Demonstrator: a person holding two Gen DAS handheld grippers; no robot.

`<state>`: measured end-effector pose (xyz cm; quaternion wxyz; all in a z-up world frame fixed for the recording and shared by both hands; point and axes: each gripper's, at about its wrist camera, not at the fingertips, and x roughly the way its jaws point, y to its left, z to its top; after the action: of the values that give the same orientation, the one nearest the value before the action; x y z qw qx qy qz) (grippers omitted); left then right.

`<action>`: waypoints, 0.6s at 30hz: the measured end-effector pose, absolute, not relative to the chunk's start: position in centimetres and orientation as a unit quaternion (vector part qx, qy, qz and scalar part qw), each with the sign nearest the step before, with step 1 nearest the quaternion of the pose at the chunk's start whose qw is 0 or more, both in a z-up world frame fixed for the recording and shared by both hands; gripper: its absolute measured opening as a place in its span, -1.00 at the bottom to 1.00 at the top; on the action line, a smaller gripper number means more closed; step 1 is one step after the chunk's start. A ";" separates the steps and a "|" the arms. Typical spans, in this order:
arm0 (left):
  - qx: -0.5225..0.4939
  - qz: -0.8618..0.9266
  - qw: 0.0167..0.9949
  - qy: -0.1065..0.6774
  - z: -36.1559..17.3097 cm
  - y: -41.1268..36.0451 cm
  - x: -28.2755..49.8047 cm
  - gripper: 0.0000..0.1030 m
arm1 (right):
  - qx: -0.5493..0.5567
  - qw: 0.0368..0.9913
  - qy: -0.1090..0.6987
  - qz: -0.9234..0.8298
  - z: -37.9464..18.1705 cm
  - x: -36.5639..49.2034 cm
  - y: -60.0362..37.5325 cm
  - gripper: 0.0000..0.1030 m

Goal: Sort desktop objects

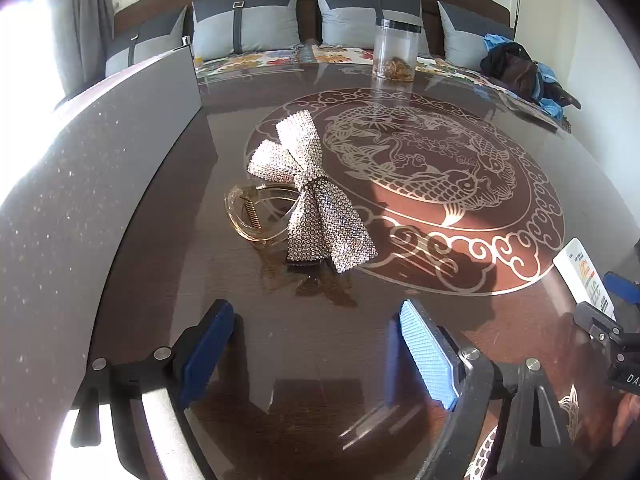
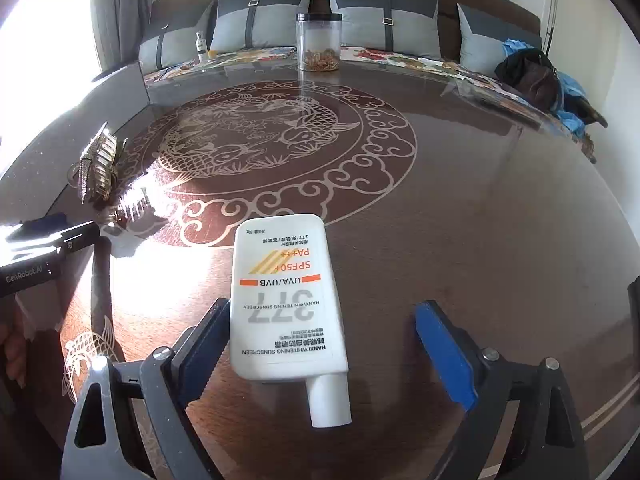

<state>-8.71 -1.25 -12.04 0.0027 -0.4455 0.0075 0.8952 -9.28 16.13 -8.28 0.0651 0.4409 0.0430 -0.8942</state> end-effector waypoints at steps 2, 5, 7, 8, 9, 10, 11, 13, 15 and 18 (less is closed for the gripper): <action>-0.446 0.895 0.003 0.008 -12.0 -1.2 -8.7 0.65 | 0.441 0.065 0.043 -0.894 -8.3 -9.3 16.2 0.78; -0.446 0.895 0.003 0.008 -12.1 -1.3 -8.7 0.65 | 0.441 0.065 0.043 -0.894 -8.3 -9.3 16.2 0.79; -0.446 0.895 0.002 0.008 -12.1 -1.3 -8.7 0.65 | 0.441 0.065 0.043 -0.894 -8.3 -9.3 16.2 0.78; -0.446 0.895 0.002 0.008 -12.1 -1.3 -8.7 0.65 | 0.441 0.065 0.043 -0.894 -8.3 -9.3 16.2 0.78; -0.445 0.895 0.002 0.008 -12.1 -1.3 -8.7 0.65 | 0.441 0.065 0.043 -0.894 -8.3 -9.3 16.2 0.79; -0.445 0.895 0.002 0.008 -12.1 -1.3 -8.7 0.66 | 0.441 0.065 0.043 -0.894 -8.3 -9.2 16.2 0.79; -0.446 0.895 0.002 0.008 -12.1 -1.3 -8.7 0.66 | 0.441 0.065 0.043 -0.894 -8.3 -9.3 16.2 0.79; -0.446 0.895 0.002 0.007 -12.0 -1.3 -8.7 0.70 | 0.441 0.065 0.043 -0.894 -8.3 -9.3 16.2 0.79; -0.454 0.891 0.008 0.003 -12.2 -1.4 -8.7 0.95 | 0.441 0.065 0.043 -0.894 -8.3 -9.2 16.2 0.79; -0.464 0.886 0.018 0.008 -12.2 -1.2 -8.9 1.00 | 0.441 0.065 0.043 -0.894 -8.3 -9.3 16.2 0.79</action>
<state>-8.92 -1.24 -12.20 0.0178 -0.4637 0.0076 0.8858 -9.27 16.16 -8.27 0.0654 0.4408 0.0429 -0.8942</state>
